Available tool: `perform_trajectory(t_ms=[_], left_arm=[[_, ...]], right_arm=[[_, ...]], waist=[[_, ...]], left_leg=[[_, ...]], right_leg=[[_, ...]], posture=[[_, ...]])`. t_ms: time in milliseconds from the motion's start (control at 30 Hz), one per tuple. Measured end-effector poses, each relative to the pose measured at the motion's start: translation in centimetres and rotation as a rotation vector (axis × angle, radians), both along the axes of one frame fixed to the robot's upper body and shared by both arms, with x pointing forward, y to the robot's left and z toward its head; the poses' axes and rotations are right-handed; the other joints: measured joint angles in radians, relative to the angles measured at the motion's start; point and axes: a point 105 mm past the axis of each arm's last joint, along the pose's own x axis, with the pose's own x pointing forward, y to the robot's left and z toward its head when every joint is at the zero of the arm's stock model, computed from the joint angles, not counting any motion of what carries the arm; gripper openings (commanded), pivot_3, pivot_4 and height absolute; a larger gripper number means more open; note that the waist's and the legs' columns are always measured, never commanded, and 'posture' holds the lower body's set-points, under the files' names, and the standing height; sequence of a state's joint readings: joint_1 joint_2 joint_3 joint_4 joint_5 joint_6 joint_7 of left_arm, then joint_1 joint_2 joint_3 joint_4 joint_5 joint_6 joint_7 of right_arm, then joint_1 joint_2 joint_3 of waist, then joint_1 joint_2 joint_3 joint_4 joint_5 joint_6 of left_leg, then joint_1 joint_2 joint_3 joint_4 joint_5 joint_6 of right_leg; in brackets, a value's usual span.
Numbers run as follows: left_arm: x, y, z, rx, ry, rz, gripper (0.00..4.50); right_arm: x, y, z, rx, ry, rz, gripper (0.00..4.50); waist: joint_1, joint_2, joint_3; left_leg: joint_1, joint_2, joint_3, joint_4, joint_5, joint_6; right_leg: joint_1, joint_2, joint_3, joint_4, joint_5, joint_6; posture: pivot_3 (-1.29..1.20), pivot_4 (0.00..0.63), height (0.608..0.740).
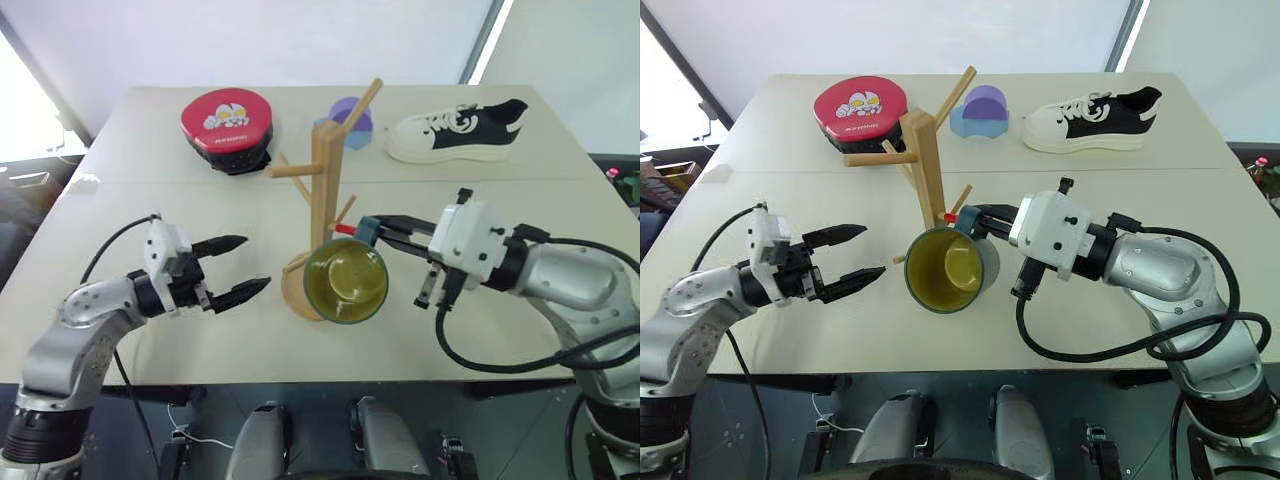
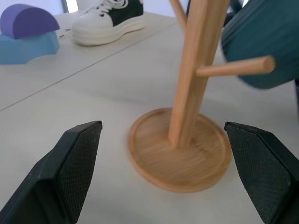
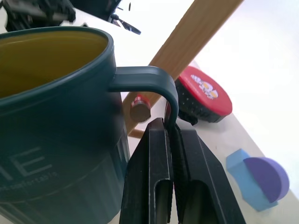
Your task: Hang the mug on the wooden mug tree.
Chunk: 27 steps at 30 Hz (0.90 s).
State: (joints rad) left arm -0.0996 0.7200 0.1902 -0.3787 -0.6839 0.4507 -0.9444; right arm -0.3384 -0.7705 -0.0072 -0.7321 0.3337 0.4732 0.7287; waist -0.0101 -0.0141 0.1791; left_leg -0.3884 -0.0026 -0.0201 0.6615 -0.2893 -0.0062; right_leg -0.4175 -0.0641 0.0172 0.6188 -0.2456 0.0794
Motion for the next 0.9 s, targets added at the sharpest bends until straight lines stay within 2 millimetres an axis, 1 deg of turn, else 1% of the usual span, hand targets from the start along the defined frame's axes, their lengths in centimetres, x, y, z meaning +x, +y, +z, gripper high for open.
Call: perform_trajectory(t_ms=[133,233,567,667,767,900], left_arm=[[-0.9,-0.9,2.1,-0.021,-0.015,-0.073,4.50],[-1.5,-1.6,2.8,-0.025,-0.013,-0.121,4.50],[-1.7,-2.0,3.5,-0.046,0.000,-0.144,4.50],[-1.7,-2.0,3.5,-0.047,0.003,-0.144,4.50],[-1.7,-2.0,3.5,-0.049,0.003,-0.143,4.50],[-1.7,-2.0,3.5,-0.051,0.003,-0.143,4.50]], right_arm=[[0.2,0.1,-0.1,-0.006,0.001,-0.001,0.03],[0.3,0.2,-0.1,-0.011,0.001,0.002,0.03],[0.7,0.3,-0.3,-0.002,0.032,0.001,0.03],[0.7,0.3,-0.4,0.004,0.050,0.003,0.88],[0.8,0.2,-0.5,0.004,0.055,-0.003,2.29],[0.9,0.2,-0.1,-0.006,0.031,-0.011,2.29]], waist=[[0.000,0.000,0.000],[0.000,0.000,0.000],[0.000,0.000,0.000],[0.000,0.000,0.000],[0.000,0.000,0.000],[0.000,0.000,0.000]], left_leg=[[-0.002,0.000,0.000,0.000,0.000,0.000],[-0.002,-0.001,0.000,0.000,0.000,0.000],[-0.002,-0.001,0.000,0.001,0.000,0.000],[-0.002,-0.001,0.000,0.001,0.000,0.000],[-0.002,-0.001,0.000,0.002,0.000,0.000],[-0.002,-0.001,0.000,0.002,0.000,0.000]], right_leg=[[-0.002,0.000,0.000,0.000,0.000,0.000],[-0.002,0.000,-0.001,0.000,0.000,0.000],[-0.002,0.002,-0.001,0.001,0.000,0.000],[-0.001,0.002,-0.001,0.001,0.001,0.002],[-0.001,0.002,-0.001,0.001,0.001,0.002],[-0.001,0.003,-0.002,0.001,0.001,0.002]], posture=[[0.00,0.150,0.735],[0.00,0.150,0.735],[0.00,0.150,0.735],[0.00,0.150,0.735],[0.00,0.150,0.735],[0.00,0.150,0.735]])
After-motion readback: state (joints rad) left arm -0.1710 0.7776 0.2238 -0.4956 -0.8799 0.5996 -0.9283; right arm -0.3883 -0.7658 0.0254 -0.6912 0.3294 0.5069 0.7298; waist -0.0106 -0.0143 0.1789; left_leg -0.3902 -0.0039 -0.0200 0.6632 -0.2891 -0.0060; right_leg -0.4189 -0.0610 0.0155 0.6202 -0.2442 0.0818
